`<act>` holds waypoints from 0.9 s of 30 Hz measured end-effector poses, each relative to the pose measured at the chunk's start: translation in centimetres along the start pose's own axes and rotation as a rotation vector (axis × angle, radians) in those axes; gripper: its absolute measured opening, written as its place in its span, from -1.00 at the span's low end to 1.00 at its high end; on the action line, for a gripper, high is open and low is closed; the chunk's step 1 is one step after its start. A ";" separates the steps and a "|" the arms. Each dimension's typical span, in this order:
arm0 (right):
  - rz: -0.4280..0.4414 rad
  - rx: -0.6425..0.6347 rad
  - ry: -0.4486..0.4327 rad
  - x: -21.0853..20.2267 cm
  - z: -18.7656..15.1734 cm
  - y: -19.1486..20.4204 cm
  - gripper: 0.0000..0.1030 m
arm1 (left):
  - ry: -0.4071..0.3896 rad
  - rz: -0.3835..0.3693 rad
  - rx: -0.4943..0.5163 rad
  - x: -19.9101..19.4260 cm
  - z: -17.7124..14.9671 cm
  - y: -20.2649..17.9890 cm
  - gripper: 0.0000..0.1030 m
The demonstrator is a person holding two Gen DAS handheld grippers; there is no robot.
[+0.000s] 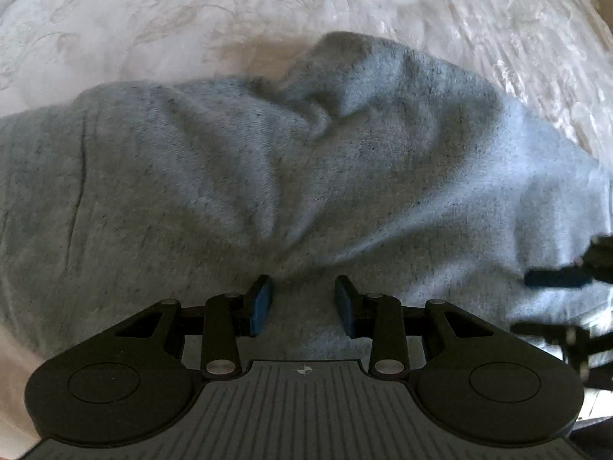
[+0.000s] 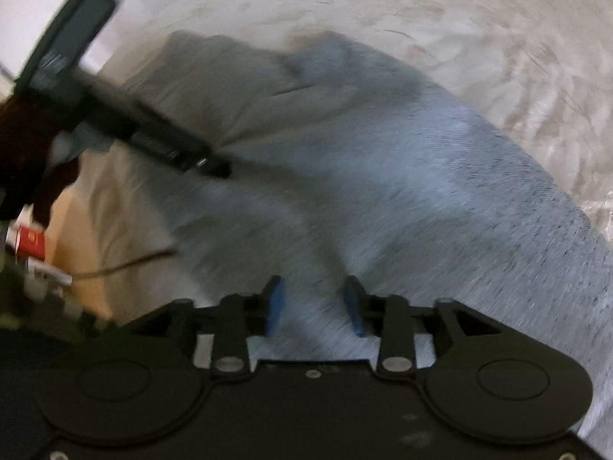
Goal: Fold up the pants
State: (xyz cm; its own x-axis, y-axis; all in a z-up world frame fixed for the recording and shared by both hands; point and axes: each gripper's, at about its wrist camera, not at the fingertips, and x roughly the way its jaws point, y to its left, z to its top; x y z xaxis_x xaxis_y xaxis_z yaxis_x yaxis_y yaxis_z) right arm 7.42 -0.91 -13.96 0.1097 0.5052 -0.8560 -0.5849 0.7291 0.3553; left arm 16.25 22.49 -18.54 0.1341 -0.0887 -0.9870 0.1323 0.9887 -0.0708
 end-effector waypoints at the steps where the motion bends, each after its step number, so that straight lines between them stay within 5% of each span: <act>1: -0.002 -0.028 -0.009 -0.4 -0.4 0.5 -0.16 | -0.010 0.000 -0.010 -0.2 0.0 0.1 -0.31; 12: -0.132 -0.302 -0.006 1.8 -2.1 6.1 -0.24 | -0.100 -0.033 -0.026 -2.3 -2.0 0.4 -0.31; 18: -0.174 -0.314 -0.035 1.7 -2.0 6.7 -0.52 | -0.111 -0.043 -0.034 -3.0 -3.3 0.6 -0.31; 20: -0.178 -0.313 -0.031 1.7 -1.9 6.8 -0.81 | -0.114 -0.045 -0.038 -3.3 -3.6 0.7 -0.31; 27: -0.154 -0.171 -0.040 1.3 -1.6 5.4 -0.92 | -0.128 -0.055 -0.041 -4.1 -3.3 0.5 -0.31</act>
State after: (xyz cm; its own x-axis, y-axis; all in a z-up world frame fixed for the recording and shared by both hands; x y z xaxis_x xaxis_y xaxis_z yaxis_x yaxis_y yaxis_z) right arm 3.15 2.99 -13.75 0.2380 0.4143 -0.8785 -0.6861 0.7119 0.1499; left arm 12.50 23.73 -15.04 0.2526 -0.1555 -0.9550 0.1035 0.9857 -0.1331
